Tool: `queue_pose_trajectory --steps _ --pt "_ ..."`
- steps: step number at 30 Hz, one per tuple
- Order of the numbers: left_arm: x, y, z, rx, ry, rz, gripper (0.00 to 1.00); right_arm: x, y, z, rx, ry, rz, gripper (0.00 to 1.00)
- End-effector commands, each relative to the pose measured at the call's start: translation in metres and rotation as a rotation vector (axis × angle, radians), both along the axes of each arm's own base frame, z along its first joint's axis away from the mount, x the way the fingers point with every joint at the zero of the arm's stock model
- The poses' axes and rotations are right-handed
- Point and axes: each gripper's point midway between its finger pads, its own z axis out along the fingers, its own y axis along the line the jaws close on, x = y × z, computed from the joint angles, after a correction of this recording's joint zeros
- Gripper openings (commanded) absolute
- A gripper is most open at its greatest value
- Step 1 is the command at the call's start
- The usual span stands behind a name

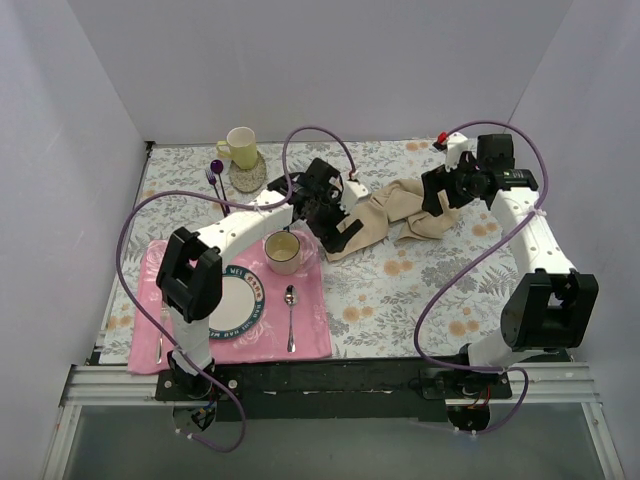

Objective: Fold the napkin into a case and place the utensils inside
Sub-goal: Pick up the crumpled napkin from the center of the board.

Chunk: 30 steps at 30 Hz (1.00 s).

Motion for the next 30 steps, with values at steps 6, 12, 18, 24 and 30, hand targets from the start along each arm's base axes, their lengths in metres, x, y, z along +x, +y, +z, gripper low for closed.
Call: queue_pose_trajectory --steps 6,12,18,24,30 --pt "-0.01 0.001 -0.048 0.058 -0.027 -0.026 0.9 0.027 0.002 -0.022 0.021 0.053 -0.005 0.99" --pt "-0.009 -0.013 -0.066 0.084 -0.064 -0.062 0.75 0.05 0.001 -0.047 0.02 0.106 -0.022 0.93" --pt "-0.023 -0.026 -0.085 0.119 -0.106 -0.116 0.62 0.062 -0.002 -0.072 0.007 0.142 -0.039 0.81" --pt "-0.027 -0.017 -0.108 0.149 -0.098 -0.099 0.48 0.065 -0.005 -0.098 -0.011 0.185 -0.039 0.78" --pt "-0.024 -0.016 -0.111 0.134 -0.05 -0.034 0.24 0.047 -0.01 -0.138 -0.045 0.266 -0.034 0.74"
